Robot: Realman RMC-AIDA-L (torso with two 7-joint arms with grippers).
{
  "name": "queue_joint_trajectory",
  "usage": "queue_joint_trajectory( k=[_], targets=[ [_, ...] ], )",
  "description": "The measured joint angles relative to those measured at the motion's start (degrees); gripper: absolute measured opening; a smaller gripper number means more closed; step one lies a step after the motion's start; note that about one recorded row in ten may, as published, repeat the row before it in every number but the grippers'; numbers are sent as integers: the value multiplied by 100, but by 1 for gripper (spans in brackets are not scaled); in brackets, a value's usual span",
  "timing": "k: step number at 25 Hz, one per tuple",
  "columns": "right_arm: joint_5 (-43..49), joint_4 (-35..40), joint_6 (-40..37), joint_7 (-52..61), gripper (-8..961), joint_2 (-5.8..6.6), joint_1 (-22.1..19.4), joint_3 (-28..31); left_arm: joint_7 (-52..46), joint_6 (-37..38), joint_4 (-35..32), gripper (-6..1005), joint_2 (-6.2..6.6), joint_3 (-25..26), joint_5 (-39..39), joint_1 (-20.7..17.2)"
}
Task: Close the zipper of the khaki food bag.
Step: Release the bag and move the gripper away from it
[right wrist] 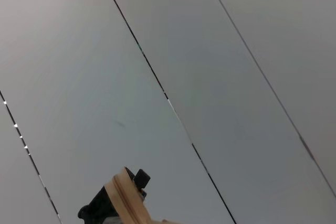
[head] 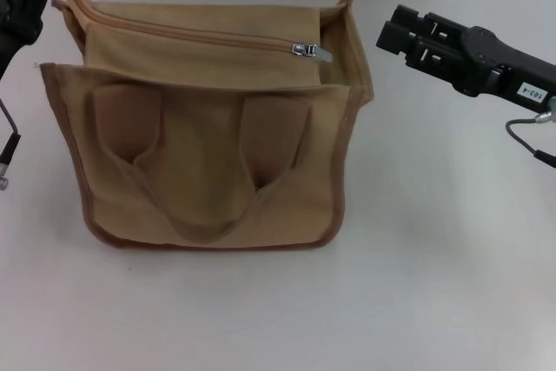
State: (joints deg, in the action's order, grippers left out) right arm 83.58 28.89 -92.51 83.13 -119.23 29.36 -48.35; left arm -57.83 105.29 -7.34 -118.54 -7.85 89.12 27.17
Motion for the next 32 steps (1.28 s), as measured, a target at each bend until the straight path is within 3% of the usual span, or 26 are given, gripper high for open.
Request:
queue_joint_trajectory(
  k=[5,10,16,21,32],
  targets=[
    [-1,-71,-28,-116,623,-5,64,28,-415,105,-94,466,5,-53,-14,50],
    [0,-84,-38,-165,647,-8,68,-2,-867,379,-193,569,7,-47,-33,184],
    [-5,-204,-45,-314,651,-11,78,41,-917,545,-303,696,2,-502,27,267],
    [-151,-300,-187,-767,651,-31,39,23,-960,957,-444,809,3,-557,-20,226],
    [-504,-954,-570,-2055,653,-39,138,-5,121,845,-510,804,20,-457,-53,-51]
  ],
)
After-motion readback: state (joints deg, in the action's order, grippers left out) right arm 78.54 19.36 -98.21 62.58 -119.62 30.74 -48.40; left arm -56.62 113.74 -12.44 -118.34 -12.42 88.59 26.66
